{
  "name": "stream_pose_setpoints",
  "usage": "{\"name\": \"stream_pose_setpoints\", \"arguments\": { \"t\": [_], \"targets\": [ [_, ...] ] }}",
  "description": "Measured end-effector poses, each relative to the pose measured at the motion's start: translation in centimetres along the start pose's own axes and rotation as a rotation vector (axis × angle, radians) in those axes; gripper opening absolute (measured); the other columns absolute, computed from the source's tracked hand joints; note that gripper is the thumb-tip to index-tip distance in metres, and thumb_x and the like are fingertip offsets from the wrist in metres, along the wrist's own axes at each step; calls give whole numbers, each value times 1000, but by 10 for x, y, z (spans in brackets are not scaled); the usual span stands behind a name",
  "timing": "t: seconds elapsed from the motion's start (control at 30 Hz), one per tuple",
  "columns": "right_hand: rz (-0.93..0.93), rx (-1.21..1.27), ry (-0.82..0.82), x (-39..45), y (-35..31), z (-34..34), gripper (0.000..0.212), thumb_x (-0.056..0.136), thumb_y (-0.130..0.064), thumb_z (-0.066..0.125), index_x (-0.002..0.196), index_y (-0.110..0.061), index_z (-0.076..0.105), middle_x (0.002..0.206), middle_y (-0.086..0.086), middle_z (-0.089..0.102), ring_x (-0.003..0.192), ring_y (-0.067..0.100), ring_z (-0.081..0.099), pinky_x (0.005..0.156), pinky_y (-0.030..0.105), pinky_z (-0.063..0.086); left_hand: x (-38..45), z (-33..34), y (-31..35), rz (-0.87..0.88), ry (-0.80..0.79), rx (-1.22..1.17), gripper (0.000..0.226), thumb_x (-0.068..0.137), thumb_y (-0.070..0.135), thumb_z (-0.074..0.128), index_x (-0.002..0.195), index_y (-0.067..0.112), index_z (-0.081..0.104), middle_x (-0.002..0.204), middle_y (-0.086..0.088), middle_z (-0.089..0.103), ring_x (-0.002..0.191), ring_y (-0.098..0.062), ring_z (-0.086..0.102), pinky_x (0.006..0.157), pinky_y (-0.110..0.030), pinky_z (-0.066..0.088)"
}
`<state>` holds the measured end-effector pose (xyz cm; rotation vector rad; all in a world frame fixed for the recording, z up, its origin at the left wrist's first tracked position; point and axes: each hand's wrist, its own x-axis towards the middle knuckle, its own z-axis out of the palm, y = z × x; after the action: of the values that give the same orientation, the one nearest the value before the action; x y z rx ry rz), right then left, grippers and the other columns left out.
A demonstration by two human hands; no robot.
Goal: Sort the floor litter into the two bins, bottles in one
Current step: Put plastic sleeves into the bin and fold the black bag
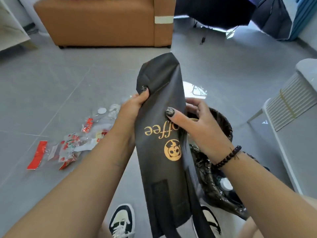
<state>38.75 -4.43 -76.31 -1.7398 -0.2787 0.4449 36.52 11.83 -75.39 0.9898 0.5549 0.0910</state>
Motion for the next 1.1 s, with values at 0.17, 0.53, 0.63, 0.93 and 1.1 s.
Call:
{"name": "stream_pose_setpoints", "arguments": {
  "t": [0.17,0.53,0.63,0.93,1.1],
  "targets": [
    [60,-172,-141,-11,10,-1,93,39,-73,66,117,-27,48,113,-15,55,102,2,59,88,24,49,-14,-20,-15,13,163,-123,42,97,31,52,130,6,57,116,-15,68,87,-26,70,61,-33,61],
    [608,-204,-251,-16,77,-16,88,61,-89,44,93,-11,71,90,2,70,78,20,64,77,34,53,15,-25,-14,91,404,-121,29,100,14,48,125,3,58,117,-13,68,99,-25,68,69,-37,60],
    [741,175,-224,-16,70,-21,46,86,-48,60,97,-4,68,81,11,57,64,22,53,61,30,48,24,-35,-10,123,470,-50,25,99,14,48,118,7,62,105,-10,70,80,-21,68,48,-27,56],
    [502,696,-128,-14,29,-36,44,62,0,65,106,-3,65,90,13,71,73,19,68,70,31,58,40,-64,-4,138,634,54,32,79,-2,46,104,4,64,101,-16,65,71,-27,65,60,-37,58],
    [530,521,-161,-19,32,-52,44,59,0,68,102,-5,69,89,15,73,68,20,66,65,30,59,41,-76,-12,198,753,128,25,80,-4,45,100,6,56,91,-8,56,66,-19,52,60,-27,47]
  ]
}}
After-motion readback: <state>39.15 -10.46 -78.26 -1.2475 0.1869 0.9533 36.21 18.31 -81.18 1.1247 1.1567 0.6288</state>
